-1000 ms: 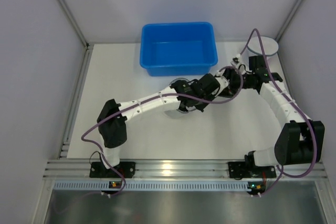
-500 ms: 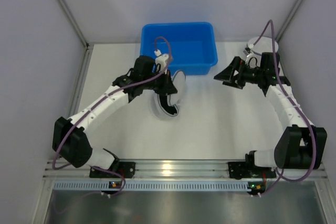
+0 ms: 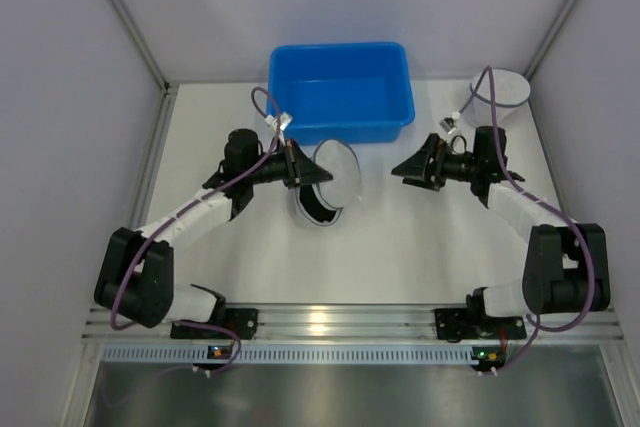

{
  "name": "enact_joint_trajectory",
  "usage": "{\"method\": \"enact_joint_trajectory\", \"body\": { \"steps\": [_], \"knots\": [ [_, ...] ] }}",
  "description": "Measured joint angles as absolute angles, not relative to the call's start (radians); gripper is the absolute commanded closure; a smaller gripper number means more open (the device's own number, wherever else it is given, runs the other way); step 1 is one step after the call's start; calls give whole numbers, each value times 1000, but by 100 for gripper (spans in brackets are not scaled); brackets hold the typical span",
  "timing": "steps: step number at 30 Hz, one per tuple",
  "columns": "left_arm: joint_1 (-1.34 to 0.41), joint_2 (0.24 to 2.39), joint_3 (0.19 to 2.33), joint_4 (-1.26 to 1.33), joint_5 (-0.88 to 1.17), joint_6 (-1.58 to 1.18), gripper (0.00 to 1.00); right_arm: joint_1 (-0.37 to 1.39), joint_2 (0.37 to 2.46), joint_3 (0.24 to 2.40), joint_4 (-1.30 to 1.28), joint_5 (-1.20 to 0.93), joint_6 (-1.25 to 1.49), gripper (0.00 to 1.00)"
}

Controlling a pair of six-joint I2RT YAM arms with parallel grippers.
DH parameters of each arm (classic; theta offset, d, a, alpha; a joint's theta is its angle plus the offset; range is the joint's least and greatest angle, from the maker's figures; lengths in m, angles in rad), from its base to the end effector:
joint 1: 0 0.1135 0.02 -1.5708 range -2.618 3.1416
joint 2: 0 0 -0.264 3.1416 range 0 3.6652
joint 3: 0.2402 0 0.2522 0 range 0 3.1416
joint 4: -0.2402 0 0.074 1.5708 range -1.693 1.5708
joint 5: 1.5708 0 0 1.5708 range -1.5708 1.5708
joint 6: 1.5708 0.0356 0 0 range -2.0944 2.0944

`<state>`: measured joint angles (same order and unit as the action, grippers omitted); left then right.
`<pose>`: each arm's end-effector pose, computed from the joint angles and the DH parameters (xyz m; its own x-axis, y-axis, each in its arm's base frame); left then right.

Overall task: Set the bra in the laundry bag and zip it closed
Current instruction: Close the laundry bag at the center of the board.

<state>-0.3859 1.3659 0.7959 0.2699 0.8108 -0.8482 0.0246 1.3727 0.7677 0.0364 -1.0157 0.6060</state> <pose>0.2673 -0.1365 0.2612 -0.8568 -0.2097 -0.4711 0.3903 0.3332 -0.8583 0.2810 0.0372 0.2324 -0.8576 0.2792 -0.4320 -0.2925 0.4261 0.8561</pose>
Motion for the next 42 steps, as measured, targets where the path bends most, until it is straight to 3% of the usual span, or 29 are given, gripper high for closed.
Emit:
{"method": "enact_joint_trajectory", "body": {
  "steps": [14,23,31,38,41,42],
  "knots": [
    [-253,1394,607,727,894,-1229,100,299,1641,678,669,-1007,936,1],
    [-209,1406,536,838,909,-1346,100,406,1798,679,989,-965,1135,3],
    [-174,1424,494,872,925,-1387,100,441,1845,681,1141,-962,1222,22],
    [-172,1475,487,873,946,-1398,100,460,1904,689,1212,-962,1303,24],
    [-172,1499,486,875,958,-1398,100,469,1905,689,1222,-962,1320,43],
    [-172,1509,486,876,962,-1397,100,471,1905,689,1227,-963,1325,57]
  ]
}}
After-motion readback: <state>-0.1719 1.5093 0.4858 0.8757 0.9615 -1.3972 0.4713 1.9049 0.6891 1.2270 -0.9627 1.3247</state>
